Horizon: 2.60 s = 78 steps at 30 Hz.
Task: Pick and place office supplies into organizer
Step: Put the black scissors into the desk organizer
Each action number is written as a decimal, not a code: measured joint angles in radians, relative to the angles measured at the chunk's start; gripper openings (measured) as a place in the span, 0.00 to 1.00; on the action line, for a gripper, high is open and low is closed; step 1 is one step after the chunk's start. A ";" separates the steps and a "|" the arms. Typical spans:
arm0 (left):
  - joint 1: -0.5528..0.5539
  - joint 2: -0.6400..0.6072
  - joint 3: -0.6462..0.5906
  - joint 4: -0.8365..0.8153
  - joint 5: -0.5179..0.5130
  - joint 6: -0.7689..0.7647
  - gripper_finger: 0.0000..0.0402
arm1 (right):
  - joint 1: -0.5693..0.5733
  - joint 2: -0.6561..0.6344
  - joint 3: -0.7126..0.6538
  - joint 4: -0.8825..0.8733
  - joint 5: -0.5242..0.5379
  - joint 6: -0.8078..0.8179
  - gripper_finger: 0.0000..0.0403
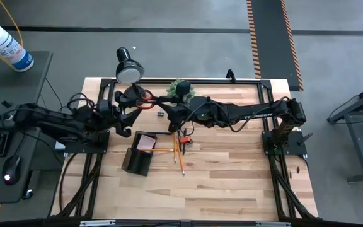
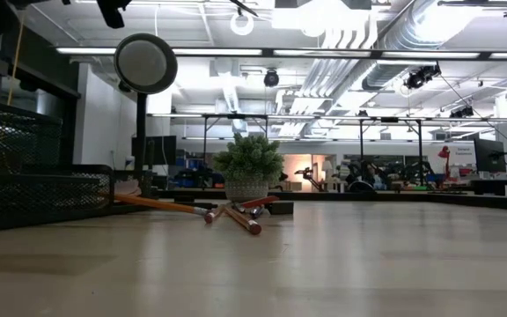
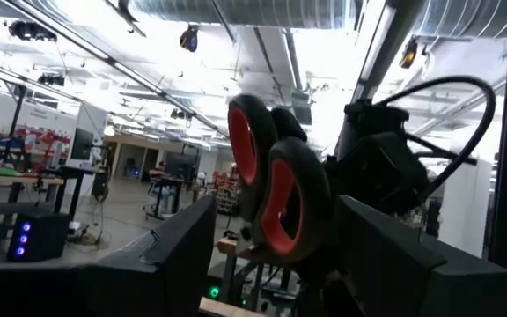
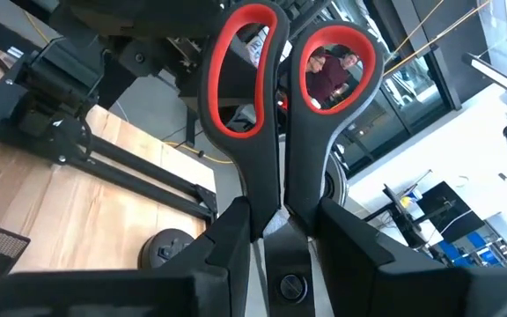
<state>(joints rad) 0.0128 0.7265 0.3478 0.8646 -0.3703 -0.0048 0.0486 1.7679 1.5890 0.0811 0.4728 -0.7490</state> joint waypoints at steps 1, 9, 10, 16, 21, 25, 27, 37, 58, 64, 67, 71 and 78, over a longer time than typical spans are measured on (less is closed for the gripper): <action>0.000 0.014 0.001 0.015 -0.001 0.000 0.55 | 0.000 0.000 0.000 0.000 0.000 0.000 0.24; 0.000 0.106 0.061 0.023 -0.009 -0.003 0.55 | 0.000 0.000 0.000 -0.025 0.002 0.007 0.24; 0.000 0.116 0.069 0.023 -0.016 -0.003 0.55 | 0.000 0.000 0.000 -0.030 0.004 0.007 0.24; 0.000 0.149 0.093 -0.004 -0.037 -0.001 0.43 | 0.000 0.000 0.000 -0.040 0.004 0.008 0.24; 0.000 0.150 0.093 -0.014 -0.048 0.000 0.28 | 0.000 0.000 0.000 -0.041 -0.008 0.008 0.24; 0.000 0.150 0.093 -0.014 -0.054 -0.003 0.15 | -0.001 0.000 0.000 -0.042 -0.003 0.003 0.24; 0.001 0.149 0.093 -0.016 -0.059 0.002 0.09 | -0.001 0.000 0.000 -0.046 0.000 0.000 0.24; 0.001 0.149 0.093 -0.034 -0.054 0.036 0.06 | 0.000 0.000 0.000 -0.076 -0.010 0.034 0.31; 0.000 0.146 0.094 -0.169 -0.068 0.061 0.02 | 0.193 -0.058 0.000 -0.330 0.427 0.163 0.62; -0.011 0.116 0.094 -0.314 -0.060 0.025 0.02 | 0.243 -0.105 0.000 -0.771 0.515 0.674 0.60; -0.023 0.082 0.127 -0.459 -0.055 0.003 0.02 | 0.247 -0.105 -0.001 -0.947 0.536 0.886 0.58; -0.059 0.052 0.261 -0.792 -0.046 -0.041 0.02 | 0.246 -0.088 -0.002 -1.052 0.593 1.043 0.57; -0.161 0.065 0.493 -1.283 -0.062 -0.172 0.02 | 0.236 -0.085 -0.153 -0.947 0.617 1.068 0.53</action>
<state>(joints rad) -0.1478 0.7916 0.8412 -0.4187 -0.4319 -0.1767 0.2842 1.6833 1.4363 -0.8662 1.0900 0.3187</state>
